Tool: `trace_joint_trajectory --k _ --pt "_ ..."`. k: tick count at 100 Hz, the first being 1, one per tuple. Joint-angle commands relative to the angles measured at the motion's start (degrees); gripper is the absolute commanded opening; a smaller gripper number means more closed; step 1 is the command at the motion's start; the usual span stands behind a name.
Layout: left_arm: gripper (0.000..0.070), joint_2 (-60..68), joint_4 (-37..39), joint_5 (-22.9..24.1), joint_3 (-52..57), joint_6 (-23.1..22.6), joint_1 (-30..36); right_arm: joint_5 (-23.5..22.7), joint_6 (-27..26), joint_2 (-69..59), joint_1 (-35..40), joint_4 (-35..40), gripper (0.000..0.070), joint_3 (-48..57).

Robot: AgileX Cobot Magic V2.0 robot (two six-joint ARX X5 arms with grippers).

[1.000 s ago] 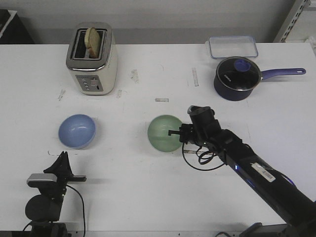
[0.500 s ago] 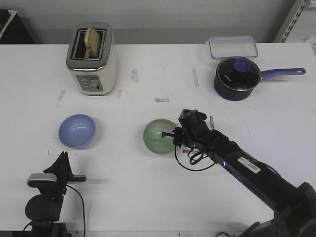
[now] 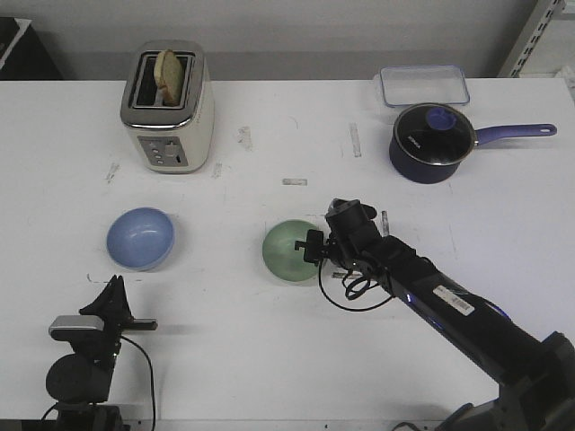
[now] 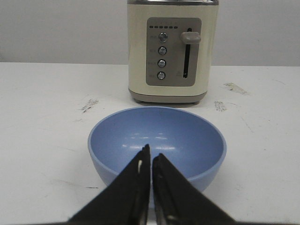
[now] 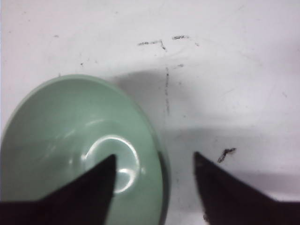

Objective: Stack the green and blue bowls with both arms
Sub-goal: 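Release the green bowl and retract the right gripper to rest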

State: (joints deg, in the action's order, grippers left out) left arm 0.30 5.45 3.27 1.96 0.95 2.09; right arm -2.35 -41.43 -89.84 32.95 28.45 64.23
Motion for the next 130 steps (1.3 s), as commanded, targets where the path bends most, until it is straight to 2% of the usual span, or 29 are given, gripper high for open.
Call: trace_joint_trajectory --k 1,9,19,30,42,47,57,61,65,77,98,108,130 --pt "0.0001 -0.1 0.6 0.2 -1.2 -0.2 -0.1 1.3 -0.1 2.0 0.4 -0.3 0.0495 0.8" --pt "0.0001 -0.1 0.6 0.2 -1.2 -0.2 -0.1 2.6 2.1 4.5 0.4 -0.5 0.0495 0.8" --pt "0.0001 -0.1 0.6 0.2 -1.2 -0.2 -0.1 4.2 7.7 7.6 0.4 -1.4 0.0494 0.6" --pt "0.0001 -0.1 0.6 0.2 -1.2 -0.2 -0.1 6.1 17.6 12.2 -0.6 -5.2 0.0493 -1.9" --pt "0.0002 -0.1 0.6 0.2 -1.2 -0.2 -0.1 8.7 30.4 19.0 -2.7 -14.6 0.0456 -8.7" --pt "0.0002 -0.1 0.6 0.2 -1.2 -0.2 -0.1 8.8 35.1 21.8 -3.7 -18.8 0.039 -11.6" --pt "0.0001 -0.1 0.6 0.2 -1.2 -0.2 -0.1 8.8 42.5 27.4 -7.0 -24.9 0.0149 -16.9" --pt "0.0001 -0.1 0.6 0.2 -1.2 -0.2 -0.1 8.8 44.6 29.9 -8.9 -26.3 0.0073 -18.8" --pt "0.0002 -0.1 0.6 0.2 -1.2 -0.2 -0.1 8.8 45.8 32.0 -10.8 -27.4 0.0045 -20.5" --pt "0.0001 -0.1 0.6 0.2 -1.2 -0.2 -0.1 8.1 46.1 37.4 -16.2 -29.3 0.0045 -25.1" --pt "0.0002 -0.1 0.6 0.2 -1.2 -0.2 -0.1 6.6 40.8 48.3 -23.7 -30.3 0.0035 -34.0" --pt "0.0001 -0.1 0.6 0.2 -1.2 -0.2 -0.1 5.2 39.5 54.8 -26.2 -31.9 0.0035 -38.9" --pt "0.0002 -0.1 0.6 0.2 -1.2 -0.2 -0.1 5.4 39.5 68.7 -27.7 -31.9 0.0035 -46.5"
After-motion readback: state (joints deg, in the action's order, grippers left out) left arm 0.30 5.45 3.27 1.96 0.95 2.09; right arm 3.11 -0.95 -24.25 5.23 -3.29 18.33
